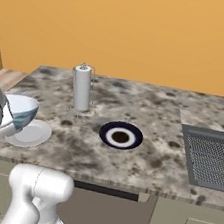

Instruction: Move the bowls from the cabinet to the plates on the dining table.

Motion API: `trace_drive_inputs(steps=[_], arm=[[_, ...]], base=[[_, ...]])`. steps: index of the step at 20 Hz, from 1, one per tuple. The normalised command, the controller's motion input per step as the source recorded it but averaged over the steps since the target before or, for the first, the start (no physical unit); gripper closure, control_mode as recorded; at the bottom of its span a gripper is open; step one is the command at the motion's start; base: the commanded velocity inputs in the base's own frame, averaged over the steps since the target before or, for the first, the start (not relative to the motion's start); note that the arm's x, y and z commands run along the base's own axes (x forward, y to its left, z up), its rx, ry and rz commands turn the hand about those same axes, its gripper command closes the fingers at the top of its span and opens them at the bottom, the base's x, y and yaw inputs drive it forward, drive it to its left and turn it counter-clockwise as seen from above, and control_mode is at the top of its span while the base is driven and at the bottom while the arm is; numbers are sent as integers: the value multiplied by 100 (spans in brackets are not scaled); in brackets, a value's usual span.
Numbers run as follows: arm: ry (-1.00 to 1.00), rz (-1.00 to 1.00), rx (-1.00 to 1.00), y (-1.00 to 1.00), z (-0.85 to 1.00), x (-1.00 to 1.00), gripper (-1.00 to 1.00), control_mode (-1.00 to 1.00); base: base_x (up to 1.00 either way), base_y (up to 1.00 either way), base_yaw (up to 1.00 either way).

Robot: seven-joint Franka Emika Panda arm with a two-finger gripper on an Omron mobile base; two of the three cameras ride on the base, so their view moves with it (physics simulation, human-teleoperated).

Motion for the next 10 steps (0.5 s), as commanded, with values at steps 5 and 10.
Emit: trace_drive_inputs(steps=[5, 10], arm=[[-3, 2, 0, 0, -37, 13, 100, -100], [-2, 2, 0, 0, -20, 20, 100, -100]], base=[[0, 0, 0], [0, 0, 0]])
